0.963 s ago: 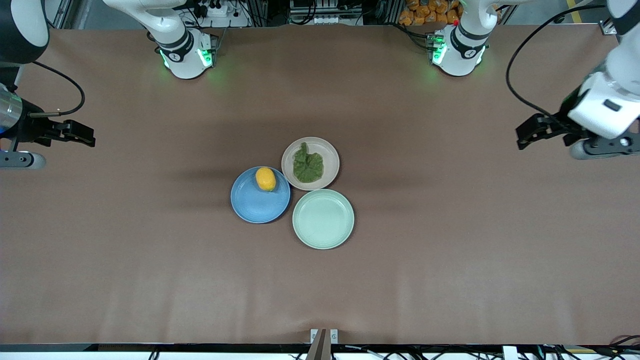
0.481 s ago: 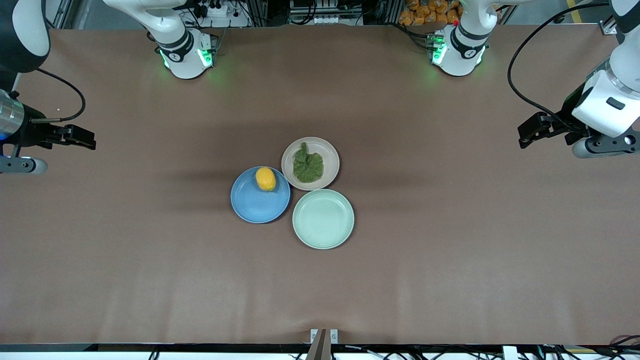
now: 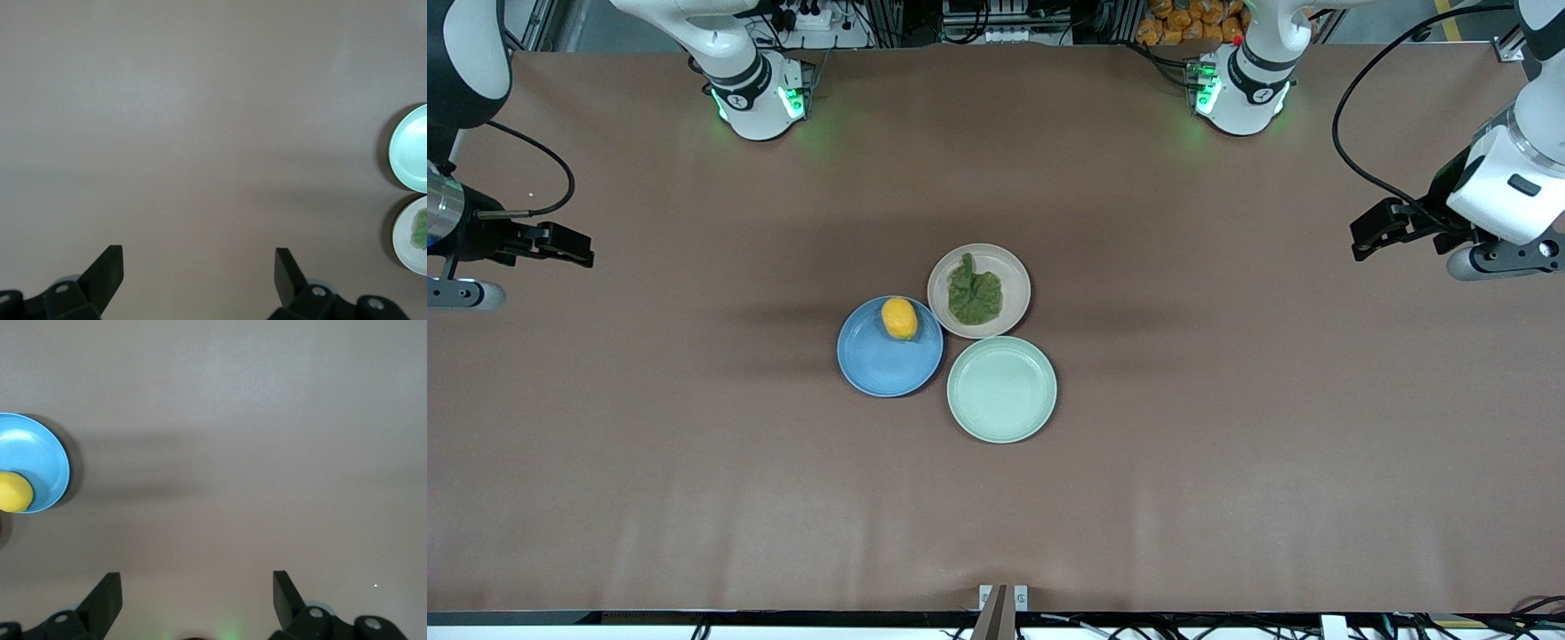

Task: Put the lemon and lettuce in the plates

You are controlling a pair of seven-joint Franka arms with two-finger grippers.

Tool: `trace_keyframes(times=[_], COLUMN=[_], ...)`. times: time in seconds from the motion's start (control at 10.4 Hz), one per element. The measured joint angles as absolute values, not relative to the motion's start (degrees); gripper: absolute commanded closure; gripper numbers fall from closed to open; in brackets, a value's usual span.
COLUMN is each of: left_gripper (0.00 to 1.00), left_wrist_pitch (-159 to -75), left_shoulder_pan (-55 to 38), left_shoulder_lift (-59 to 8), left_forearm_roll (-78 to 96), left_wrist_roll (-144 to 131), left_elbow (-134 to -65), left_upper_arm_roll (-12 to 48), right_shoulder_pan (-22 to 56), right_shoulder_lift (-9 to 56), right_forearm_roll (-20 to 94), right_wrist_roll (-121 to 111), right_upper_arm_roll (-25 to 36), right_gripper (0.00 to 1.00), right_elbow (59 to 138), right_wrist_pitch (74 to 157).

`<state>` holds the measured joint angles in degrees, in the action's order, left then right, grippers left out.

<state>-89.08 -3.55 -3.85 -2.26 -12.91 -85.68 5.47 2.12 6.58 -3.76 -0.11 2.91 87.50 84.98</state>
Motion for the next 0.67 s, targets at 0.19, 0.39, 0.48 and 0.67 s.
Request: trace_keyframes(times=[0.19,0.39,0.48,0.67], left_gripper=[0.0,0.0,0.0,0.0], left_wrist_pitch=[-88.8,-88.6,-88.6,-88.4], left_shoulder_pan=[-3.4,-2.9,-2.8,-2.8], left_shoulder_lift=[-3.7,-3.3,-3.1,-2.9], left_forearm_roll=[-2.3,-2.3,-2.3,-2.3], left_wrist_roll=[-12.7,-10.8,-10.3,-10.3], left_elbow=[-85.7,-85.7,-85.7,-85.7], left_upper_arm_roll=[5.3,5.2,5.1,5.1], right_shoulder_pan=[2.1,2.1,2.0,1.7], right_shoulder_lift=[6.6,6.6,6.6,6.6], right_forearm_roll=[-3.8,-3.8,-3.6,-3.1], right_wrist_roll=[-0.1,-0.1,-0.6,-3.1], right_upper_arm_roll=[2.9,2.9,2.9,2.9], right_gripper=[0.0,0.0,0.0,0.0], right_elbow=[87.5,87.4,87.4,87.3], right_wrist_pitch=[84.9,85.0,85.0,86.2])
